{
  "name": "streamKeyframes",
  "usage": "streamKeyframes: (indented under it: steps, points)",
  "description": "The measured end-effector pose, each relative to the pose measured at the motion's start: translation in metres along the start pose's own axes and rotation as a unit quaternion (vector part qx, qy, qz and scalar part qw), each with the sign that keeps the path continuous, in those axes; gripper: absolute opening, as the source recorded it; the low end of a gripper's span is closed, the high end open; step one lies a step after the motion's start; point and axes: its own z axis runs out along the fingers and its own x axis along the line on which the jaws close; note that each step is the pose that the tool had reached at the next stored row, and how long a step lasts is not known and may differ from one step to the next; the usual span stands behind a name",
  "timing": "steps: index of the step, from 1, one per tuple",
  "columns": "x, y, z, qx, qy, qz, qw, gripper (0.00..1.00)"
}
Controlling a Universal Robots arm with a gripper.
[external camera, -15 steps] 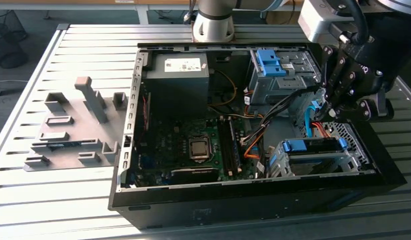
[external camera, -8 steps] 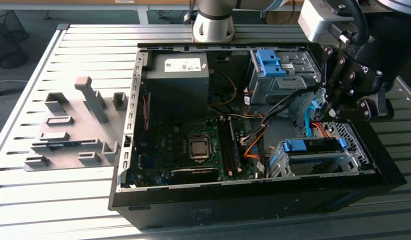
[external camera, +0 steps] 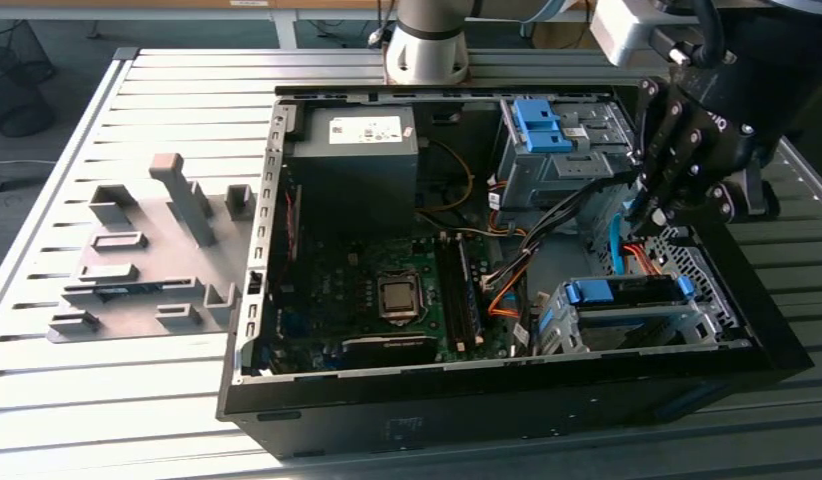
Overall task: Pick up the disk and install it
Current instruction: 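Insert the second disk wire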
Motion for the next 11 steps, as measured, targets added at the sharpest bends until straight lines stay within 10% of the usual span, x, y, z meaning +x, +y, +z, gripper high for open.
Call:
streamKeyframes:
  steps: [6,11]
  points:
    - [-0.0122,-0.0004,0.0019,-0.0015,0.0013,0.000,1.0000,0.24]
    - [-0.0172,-0.0010,0.0086,-0.0012,0.0133,-0.001,0.9999,0.24]
